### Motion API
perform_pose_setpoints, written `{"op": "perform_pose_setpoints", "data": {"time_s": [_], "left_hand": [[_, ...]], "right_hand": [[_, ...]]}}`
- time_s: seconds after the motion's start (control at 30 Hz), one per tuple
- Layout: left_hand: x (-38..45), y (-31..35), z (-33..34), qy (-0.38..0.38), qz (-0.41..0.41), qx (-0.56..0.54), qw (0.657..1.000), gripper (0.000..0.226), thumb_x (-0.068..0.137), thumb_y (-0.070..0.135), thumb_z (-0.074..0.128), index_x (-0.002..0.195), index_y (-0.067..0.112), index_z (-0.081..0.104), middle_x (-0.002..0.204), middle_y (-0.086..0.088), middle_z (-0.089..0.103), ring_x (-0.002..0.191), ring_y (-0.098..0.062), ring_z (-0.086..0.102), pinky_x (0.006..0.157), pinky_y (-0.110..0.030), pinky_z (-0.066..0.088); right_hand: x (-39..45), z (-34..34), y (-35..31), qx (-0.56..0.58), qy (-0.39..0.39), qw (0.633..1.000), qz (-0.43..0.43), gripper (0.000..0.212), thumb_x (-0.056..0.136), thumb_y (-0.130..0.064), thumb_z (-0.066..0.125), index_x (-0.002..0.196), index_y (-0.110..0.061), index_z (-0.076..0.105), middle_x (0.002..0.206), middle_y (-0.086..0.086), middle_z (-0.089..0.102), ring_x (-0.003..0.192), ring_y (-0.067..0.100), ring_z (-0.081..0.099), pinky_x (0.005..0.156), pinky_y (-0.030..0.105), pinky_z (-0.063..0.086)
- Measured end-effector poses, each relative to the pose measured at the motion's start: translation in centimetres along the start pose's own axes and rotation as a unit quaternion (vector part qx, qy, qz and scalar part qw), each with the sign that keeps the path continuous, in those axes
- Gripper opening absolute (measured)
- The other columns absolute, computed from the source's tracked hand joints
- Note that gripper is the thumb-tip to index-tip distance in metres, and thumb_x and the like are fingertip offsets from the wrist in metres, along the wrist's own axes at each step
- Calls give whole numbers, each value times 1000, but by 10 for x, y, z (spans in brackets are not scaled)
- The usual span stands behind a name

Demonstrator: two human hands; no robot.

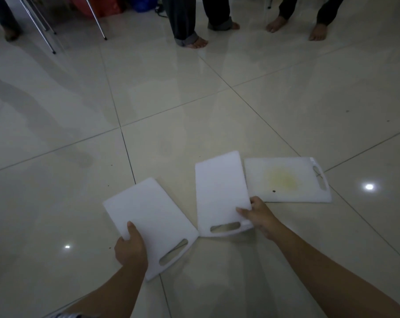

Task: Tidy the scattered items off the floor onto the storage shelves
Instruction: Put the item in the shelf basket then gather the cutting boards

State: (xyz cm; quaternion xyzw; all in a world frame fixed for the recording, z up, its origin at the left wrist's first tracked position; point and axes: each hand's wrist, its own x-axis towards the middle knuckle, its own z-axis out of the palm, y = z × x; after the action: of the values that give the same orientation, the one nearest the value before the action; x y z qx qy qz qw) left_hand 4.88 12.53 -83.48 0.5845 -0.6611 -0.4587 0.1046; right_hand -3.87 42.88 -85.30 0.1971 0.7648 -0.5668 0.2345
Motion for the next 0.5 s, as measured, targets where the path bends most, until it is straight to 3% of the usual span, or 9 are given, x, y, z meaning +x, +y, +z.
{"op": "perform_pose_setpoints", "data": {"time_s": [0.1,0.2,0.27,0.37,0.5], "left_hand": [[-1,2,-1,24,23,14,999,70,96,53,47,116,-13,59,119,-33,60,111,-47,57,98,-51,43],[-6,5,1,9,35,27,999,72,95,56,47,116,-12,60,119,-31,60,110,-46,58,97,-50,45],[-10,10,7,-18,42,13,999,69,94,55,50,114,-10,62,118,-29,62,108,-43,60,95,-49,47],[-20,18,22,-66,38,-23,997,61,94,52,53,110,-6,63,116,-24,64,105,-38,61,92,-44,47],[-39,38,42,-158,-7,-87,984,67,91,61,51,118,1,60,111,-8,57,101,-29,56,91,-37,43]], "right_hand": [[-8,-1,-20,-7,66,994,-90,20,94,-16,61,108,-8,49,106,13,62,89,28,63,71,39,57],[-16,-9,-34,-23,120,981,-150,11,98,-18,53,106,-11,51,101,12,60,83,24,60,53,26,52],[-18,-14,-34,27,122,980,-154,14,99,-20,52,107,-9,53,98,12,62,83,26,62,50,23,50],[-23,-18,-33,135,103,975,-146,15,101,-18,52,106,-4,56,91,10,64,76,21,62,56,28,54],[-30,-8,-29,155,76,976,-134,13,102,-18,48,102,-8,57,86,-2,63,70,7,59,55,13,48]]}}
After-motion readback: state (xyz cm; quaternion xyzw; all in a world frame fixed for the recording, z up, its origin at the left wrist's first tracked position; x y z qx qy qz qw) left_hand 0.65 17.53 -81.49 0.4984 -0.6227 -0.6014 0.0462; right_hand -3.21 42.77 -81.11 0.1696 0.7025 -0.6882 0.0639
